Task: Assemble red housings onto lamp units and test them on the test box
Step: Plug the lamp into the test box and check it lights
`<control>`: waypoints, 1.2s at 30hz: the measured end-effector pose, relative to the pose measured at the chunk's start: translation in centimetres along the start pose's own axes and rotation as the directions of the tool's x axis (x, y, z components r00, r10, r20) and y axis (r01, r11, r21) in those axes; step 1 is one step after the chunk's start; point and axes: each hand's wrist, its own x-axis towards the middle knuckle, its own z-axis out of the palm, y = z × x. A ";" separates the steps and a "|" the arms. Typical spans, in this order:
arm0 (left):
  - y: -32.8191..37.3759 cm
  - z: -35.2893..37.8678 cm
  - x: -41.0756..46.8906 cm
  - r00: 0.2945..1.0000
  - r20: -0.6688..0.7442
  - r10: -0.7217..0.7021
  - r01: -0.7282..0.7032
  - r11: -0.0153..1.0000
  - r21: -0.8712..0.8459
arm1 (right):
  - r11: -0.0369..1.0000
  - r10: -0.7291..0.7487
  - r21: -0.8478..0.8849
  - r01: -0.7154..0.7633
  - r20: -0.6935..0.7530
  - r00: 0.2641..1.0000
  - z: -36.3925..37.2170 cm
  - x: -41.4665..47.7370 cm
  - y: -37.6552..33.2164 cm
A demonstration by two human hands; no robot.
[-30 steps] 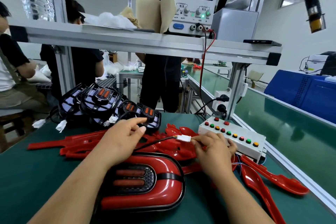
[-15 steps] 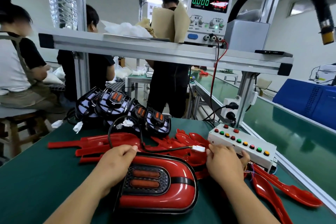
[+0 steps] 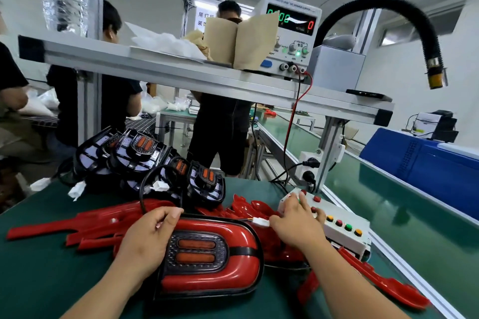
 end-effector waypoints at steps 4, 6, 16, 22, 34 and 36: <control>-0.3 -0.2 0.0 1.000 0.005 0.011 -0.012 1.000 0.024 | 0.998 0.005 -0.055 -0.003 0.040 0.999 0.5 1.4 0.0; -0.5 -0.2 0.1 1.000 0.002 0.017 -0.017 0.999 0.038 | 0.997 0.015 -0.075 -0.011 0.051 0.999 0.7 1.8 0.1; -1.4 0.3 0.4 0.998 -0.028 0.064 -0.060 0.993 0.102 | 0.983 0.003 -0.186 0.004 0.039 0.999 1.9 1.8 0.1; -1.2 0.2 0.3 0.999 -0.019 0.040 -0.039 0.996 0.076 | 0.977 0.040 -0.210 -0.027 0.060 0.997 1.9 1.9 0.2; -1.5 0.2 0.5 0.996 -0.047 0.078 -0.072 0.989 0.128 | 0.950 -0.023 -0.310 0.041 0.061 0.998 1.9 2.0 0.5; -1.7 0.3 0.6 0.995 -0.053 0.086 -0.077 0.986 0.150 | 0.946 -0.028 -0.321 0.045 0.058 0.998 1.9 2.1 0.6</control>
